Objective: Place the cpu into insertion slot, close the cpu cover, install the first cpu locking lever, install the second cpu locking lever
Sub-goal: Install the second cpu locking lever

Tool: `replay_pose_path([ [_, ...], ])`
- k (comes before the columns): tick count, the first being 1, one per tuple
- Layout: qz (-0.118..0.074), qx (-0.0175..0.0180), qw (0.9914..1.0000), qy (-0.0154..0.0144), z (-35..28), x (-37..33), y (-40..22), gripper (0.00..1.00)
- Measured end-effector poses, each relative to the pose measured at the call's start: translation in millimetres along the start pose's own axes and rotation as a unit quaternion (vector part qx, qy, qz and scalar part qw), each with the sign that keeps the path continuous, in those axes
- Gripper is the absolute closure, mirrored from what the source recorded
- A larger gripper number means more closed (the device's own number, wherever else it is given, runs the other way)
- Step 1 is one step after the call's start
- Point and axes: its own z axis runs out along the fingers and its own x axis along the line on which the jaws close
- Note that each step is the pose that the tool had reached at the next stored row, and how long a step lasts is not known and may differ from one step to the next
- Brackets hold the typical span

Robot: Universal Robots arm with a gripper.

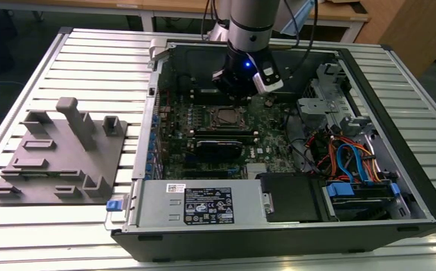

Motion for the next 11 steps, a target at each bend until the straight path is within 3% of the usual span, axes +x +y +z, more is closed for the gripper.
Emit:
replay_pose_path([
  [11, 0.0, 0.0001, 1.0, 0.0001, -0.5, -0.5, -12.8, 0.9],
])
